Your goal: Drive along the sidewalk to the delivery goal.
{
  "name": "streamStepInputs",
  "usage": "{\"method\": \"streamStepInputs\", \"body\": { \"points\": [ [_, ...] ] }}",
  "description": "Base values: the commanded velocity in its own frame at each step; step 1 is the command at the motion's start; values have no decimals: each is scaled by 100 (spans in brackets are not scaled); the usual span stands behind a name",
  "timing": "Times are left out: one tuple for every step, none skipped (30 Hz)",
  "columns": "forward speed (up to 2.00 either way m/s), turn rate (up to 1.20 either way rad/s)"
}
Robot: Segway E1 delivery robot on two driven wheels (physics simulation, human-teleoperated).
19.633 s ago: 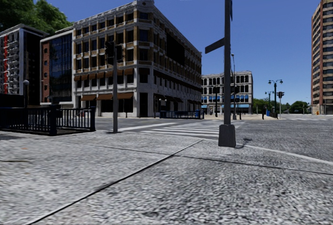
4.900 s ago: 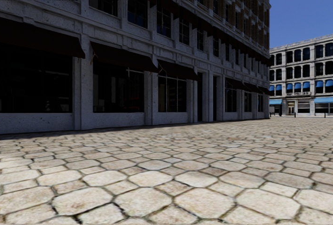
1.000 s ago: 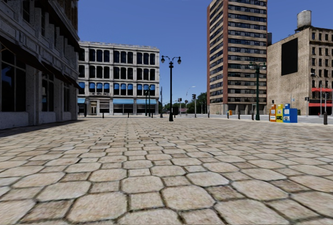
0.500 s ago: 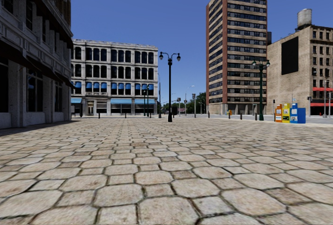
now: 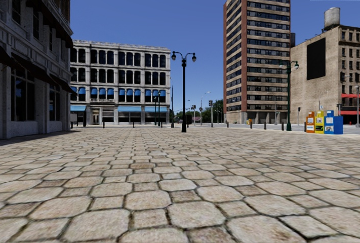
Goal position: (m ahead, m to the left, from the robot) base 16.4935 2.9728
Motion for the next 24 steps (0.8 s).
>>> {"method": "streamStepInputs", "body": {
  "points": [
    [200, 68],
    [200, 68],
    [200, 24],
    [200, 8],
    [200, 1],
    [200, 0],
    [200, 0],
    [200, 0],
    [200, 0],
    [200, 0],
    [200, 0],
    [200, 0],
    [200, 0],
    [200, 0],
    [200, 0],
    [200, 0],
    [200, 3],
    [200, 22],
    [200, 22],
    [200, 33],
    [200, 40],
    [200, 48],
    [200, 48],
    [200, 50]
  ]
}}
